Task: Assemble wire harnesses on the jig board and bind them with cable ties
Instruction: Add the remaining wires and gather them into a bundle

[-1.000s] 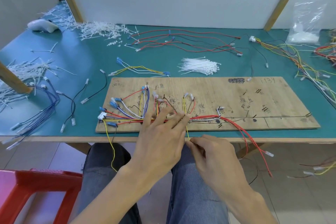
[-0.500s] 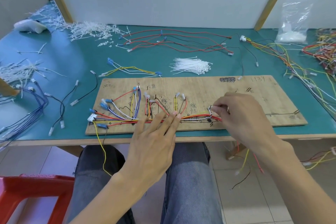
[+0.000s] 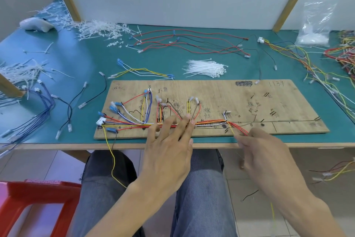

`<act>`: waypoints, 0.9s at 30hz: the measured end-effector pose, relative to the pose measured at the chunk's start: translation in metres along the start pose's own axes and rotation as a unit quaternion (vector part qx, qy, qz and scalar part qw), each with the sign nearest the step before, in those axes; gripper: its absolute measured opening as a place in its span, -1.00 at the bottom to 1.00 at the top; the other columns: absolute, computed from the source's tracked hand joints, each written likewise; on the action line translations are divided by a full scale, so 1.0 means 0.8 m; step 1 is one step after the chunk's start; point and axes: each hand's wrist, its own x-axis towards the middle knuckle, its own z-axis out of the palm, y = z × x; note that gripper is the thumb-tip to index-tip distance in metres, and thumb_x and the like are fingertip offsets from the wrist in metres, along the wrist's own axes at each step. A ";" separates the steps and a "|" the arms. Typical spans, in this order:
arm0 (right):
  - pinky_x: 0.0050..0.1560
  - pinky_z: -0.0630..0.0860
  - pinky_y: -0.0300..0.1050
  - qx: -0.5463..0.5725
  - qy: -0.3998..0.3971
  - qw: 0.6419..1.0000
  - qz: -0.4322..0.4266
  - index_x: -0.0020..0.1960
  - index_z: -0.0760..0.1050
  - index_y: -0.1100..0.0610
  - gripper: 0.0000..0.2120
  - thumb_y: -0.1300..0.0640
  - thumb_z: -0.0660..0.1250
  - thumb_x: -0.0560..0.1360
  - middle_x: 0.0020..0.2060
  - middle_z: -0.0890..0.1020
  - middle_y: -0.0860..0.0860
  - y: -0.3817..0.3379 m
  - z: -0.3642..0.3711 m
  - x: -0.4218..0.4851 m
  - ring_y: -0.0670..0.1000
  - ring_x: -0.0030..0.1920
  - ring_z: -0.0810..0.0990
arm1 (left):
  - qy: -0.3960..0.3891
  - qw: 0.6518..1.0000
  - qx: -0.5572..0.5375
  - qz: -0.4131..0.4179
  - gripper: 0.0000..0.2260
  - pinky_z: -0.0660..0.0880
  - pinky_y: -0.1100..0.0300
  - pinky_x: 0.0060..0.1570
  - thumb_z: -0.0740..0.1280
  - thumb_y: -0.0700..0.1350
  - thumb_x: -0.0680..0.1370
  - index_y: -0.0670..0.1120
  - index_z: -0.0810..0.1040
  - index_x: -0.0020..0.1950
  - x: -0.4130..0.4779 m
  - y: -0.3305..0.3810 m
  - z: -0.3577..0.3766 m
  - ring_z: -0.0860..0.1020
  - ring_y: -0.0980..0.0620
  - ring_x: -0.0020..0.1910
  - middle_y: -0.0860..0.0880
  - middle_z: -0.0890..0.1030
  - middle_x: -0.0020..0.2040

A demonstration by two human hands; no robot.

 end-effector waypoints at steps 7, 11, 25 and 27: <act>-0.19 0.55 -0.03 -0.060 -0.066 0.995 0.037 0.09 0.60 -0.21 -0.83 -0.17 0.24 0.64 -0.03 0.50 -0.20 0.018 -0.011 -0.061 -0.02 0.07 0.59 | 0.000 1.000 -0.009 0.000 -0.56 0.25 -0.12 0.35 0.11 0.04 0.70 0.01 0.45 0.57 0.001 0.000 0.001 0.39 -0.05 0.45 0.10 0.47 0.53; -0.31 0.51 -0.04 0.020 0.046 0.999 0.020 -0.08 0.66 -0.13 -0.90 -0.10 0.39 0.55 -0.14 0.51 -0.17 -0.001 -0.023 -0.044 0.02 0.00 0.53 | 0.016 1.000 0.003 0.004 -0.56 0.22 -0.12 0.36 0.16 0.02 0.68 -0.02 0.46 0.55 0.001 0.002 0.004 0.41 -0.04 0.43 0.08 0.50 0.51; -0.03 0.57 0.11 0.040 0.114 0.993 -0.013 0.13 0.70 0.14 -0.77 0.02 0.43 0.58 -0.06 0.57 0.04 -0.031 0.029 0.028 0.14 0.06 0.46 | -0.031 0.999 -0.015 -0.001 -0.48 0.30 -0.18 0.34 0.10 0.08 0.69 0.04 0.25 0.67 -0.009 -0.002 0.004 0.34 -0.10 0.47 0.08 0.29 0.64; 0.03 0.54 0.10 0.048 0.114 0.992 -0.004 0.13 0.70 0.09 -0.73 -0.06 0.36 0.61 -0.07 0.62 0.01 -0.027 0.023 0.038 0.12 0.09 0.44 | -0.021 1.000 -0.018 -0.007 -0.51 0.34 -0.20 0.32 0.15 0.07 0.68 0.03 0.35 0.62 -0.011 0.000 -0.001 0.37 -0.12 0.44 0.05 0.34 0.62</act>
